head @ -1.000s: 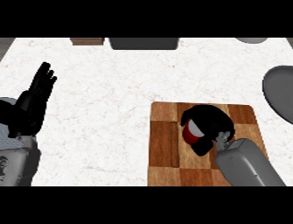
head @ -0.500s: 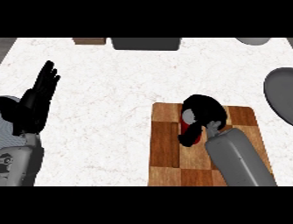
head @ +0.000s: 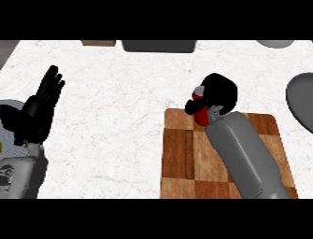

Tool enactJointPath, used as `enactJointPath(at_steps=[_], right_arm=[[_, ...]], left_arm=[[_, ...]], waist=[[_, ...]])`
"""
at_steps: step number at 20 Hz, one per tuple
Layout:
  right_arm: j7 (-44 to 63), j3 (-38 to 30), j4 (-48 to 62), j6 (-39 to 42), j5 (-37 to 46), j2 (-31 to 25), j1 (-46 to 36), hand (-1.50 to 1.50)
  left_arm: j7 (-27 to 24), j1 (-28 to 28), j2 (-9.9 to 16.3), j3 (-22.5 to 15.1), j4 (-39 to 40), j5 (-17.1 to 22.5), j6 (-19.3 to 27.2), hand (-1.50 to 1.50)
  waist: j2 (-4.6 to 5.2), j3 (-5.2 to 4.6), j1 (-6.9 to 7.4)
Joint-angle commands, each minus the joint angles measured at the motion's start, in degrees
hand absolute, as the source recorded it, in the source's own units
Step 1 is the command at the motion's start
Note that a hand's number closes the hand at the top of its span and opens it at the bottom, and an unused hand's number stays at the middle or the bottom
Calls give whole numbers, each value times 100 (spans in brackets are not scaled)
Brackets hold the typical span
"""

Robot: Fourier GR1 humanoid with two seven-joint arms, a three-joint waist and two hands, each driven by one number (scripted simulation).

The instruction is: Pick the can from the cutting board and place it in the pan

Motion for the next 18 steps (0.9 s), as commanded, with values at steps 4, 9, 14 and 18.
enactJointPath(at_steps=[4,9,14,18], right_arm=[[527,169,-498,-1237,1085,-127,-375,150],[786,70,-928,-1363,1588,-400,-146,150],[223,-945,-1086,-2119,1023,-851,-350,150],[-291,-1488,-1125,-2606,581,-1106,-1,150]], left_arm=[[93,-50,-51,20,-16,-56,138,0],[-161,394,-19,26,-191,45,-82,0],[-105,162,-23,91,-87,-26,89,0],[52,-2,-2,87,-17,21,20,0]], waist=[[-49,6,-172],[-49,5,-159],[-39,11,-153],[-25,10,-172]])
